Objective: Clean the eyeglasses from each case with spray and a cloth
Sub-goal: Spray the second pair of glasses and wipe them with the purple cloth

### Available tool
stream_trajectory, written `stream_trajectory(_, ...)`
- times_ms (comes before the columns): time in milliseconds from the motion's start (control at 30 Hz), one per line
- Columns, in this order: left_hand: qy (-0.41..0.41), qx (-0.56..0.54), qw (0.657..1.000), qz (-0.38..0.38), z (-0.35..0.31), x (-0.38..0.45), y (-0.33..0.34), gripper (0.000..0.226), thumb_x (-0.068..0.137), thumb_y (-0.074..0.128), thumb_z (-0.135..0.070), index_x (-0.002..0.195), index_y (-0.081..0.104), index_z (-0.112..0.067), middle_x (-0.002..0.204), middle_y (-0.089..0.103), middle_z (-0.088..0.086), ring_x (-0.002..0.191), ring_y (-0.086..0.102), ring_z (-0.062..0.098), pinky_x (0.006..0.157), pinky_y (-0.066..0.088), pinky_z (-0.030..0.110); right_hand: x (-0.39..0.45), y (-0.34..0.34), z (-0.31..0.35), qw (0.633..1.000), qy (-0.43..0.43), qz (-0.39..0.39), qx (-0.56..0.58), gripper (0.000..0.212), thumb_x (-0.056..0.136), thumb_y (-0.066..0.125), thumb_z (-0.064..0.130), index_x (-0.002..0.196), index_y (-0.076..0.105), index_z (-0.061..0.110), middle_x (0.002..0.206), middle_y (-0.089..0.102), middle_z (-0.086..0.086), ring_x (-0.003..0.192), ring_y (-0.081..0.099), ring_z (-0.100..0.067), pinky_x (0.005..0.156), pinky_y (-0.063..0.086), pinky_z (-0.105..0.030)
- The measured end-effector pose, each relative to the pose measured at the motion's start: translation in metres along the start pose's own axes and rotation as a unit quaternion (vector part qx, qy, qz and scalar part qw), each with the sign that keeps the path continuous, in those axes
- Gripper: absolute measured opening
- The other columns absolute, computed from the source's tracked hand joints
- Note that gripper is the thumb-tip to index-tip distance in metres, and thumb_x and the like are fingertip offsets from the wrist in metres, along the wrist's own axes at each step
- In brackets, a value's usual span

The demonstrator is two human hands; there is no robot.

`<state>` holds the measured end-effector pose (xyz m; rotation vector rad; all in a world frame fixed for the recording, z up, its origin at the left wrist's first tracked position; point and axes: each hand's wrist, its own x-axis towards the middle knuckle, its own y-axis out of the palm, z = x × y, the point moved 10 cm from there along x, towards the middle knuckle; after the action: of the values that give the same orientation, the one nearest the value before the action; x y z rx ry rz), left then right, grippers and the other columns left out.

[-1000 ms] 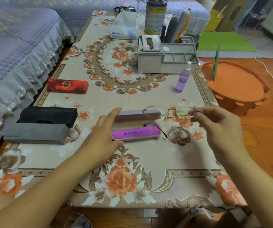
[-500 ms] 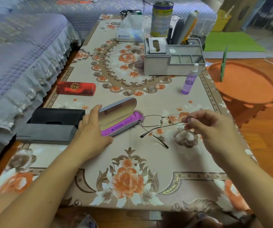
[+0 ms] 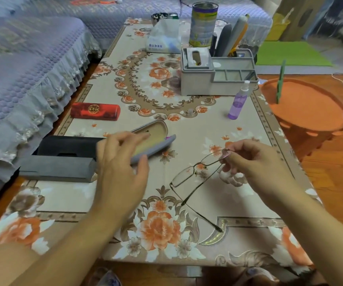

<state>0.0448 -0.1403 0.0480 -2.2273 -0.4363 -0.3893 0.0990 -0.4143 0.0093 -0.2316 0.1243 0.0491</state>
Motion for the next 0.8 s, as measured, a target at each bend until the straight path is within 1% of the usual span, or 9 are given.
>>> stream_trajectory(33,-0.004,-0.041,0.999,0.012,-0.01,-0.007,0.005,0.035,0.093,0.064,-0.013,0.126,0.066,-0.027,0.116,0.057,-0.009,0.111,0.047,0.003,0.094,0.037,0.013,-0.001,0.001,0.002,1.0,-0.004,0.0,0.006,0.009,0.095,0.065,0.004,0.089,0.07,0.004,0.068,0.071,-0.005,0.055,0.059,-0.011,0.047,0.044,-0.02)
stream_trajectory(133,-0.166,-0.205,0.959,0.102,-0.003,-0.027,0.034,0.019,0.099,0.061,-0.023,0.113,0.068,-0.034,0.1,0.065,-0.013,0.092,0.059,-0.003,0.075,0.044,0.005,-0.002,0.003,0.005,1.0,-0.01,0.007,0.023,0.009,0.097,0.062,0.004,0.092,0.069,0.002,0.072,0.072,-0.005,0.056,0.061,-0.009,0.052,0.046,-0.018)
stream_trajectory(200,-0.233,-0.245,0.931,0.137,0.005,-0.039,0.048,0.016,0.099,0.06,-0.029,0.112,0.067,-0.036,0.101,0.068,-0.01,0.09,0.062,-0.004,0.073,0.047,0.007,-0.001,0.003,0.008,1.0,-0.013,0.013,0.025,0.01,0.098,0.062,0.006,0.091,0.068,0.004,0.072,0.071,-0.005,0.057,0.06,-0.012,0.056,0.047,-0.023)
stream_trajectory(267,-0.302,-0.281,0.899,0.149,0.015,-0.05,0.057,0.016,0.1,0.059,-0.028,0.112,0.067,-0.036,0.103,0.071,-0.004,0.086,0.065,0.002,0.074,0.051,0.017,0.0,-0.002,0.015,0.999,-0.028,0.013,0.014,0.011,0.098,0.062,0.007,0.09,0.069,0.005,0.069,0.068,-0.005,0.057,0.059,-0.013,0.059,0.046,-0.027)
stream_trajectory(400,-0.471,-0.406,0.757,0.201,0.024,-0.085,0.087,0.024,0.095,0.061,-0.004,0.116,0.065,-0.015,0.102,0.076,0.017,0.087,0.069,0.024,0.078,0.049,0.038,0.003,-0.01,0.025,0.999,-0.047,0.018,-0.008,0.013,0.098,0.063,0.008,0.087,0.07,0.006,0.068,0.065,-0.008,0.057,0.06,-0.016,0.06,0.047,-0.029)
stream_trajectory(500,-0.491,-0.461,0.687,0.272,0.006,-0.101,0.106,0.03,0.093,0.057,0.0,0.123,0.062,-0.003,0.109,0.076,0.017,0.088,0.071,0.028,0.076,0.048,0.037,0.004,-0.014,0.025,0.999,-0.04,0.01,0.018,0.011,0.097,0.063,0.005,0.088,0.069,0.001,0.069,0.066,-0.011,0.057,0.062,-0.019,0.057,0.048,-0.028)
stream_trajectory(600,-0.459,-0.501,0.677,0.283,-0.01,-0.097,0.112,0.035,0.09,0.064,-0.007,0.124,0.062,-0.003,0.114,0.075,0.014,0.085,0.07,0.025,0.074,0.048,0.034,0.004,-0.016,0.023,0.998,-0.025,0.008,0.053,0.011,0.097,0.063,0.004,0.088,0.067,0.0,0.066,0.066,-0.006,0.058,0.064,-0.02,0.056,0.051,-0.026)
stream_trajectory(700,-0.428,-0.531,0.676,0.28,-0.02,-0.091,0.111,0.038,0.082,0.066,-0.017,0.116,0.066,0.0,0.111,0.075,0.017,0.078,0.069,0.022,0.074,0.048,0.033,0.004,-0.019,0.02,0.997,-0.02,0.01,0.069,0.01,0.096,0.063,0.004,0.088,0.067,0.002,0.067,0.067,-0.007,0.06,0.065,-0.021,0.056,0.053,-0.027)
stream_trajectory(800,-0.396,-0.516,0.716,0.255,-0.02,-0.077,0.097,0.03,0.08,0.065,-0.022,0.101,0.071,-0.002,0.095,0.074,0.016,0.068,0.066,0.018,0.068,0.046,0.034,0.007,-0.025,0.024,0.997,-0.045,0.043,0.045,0.006,0.095,0.065,0.004,0.091,0.068,0.001,0.071,0.069,-0.009,0.064,0.066,-0.023,0.062,0.053,-0.031)
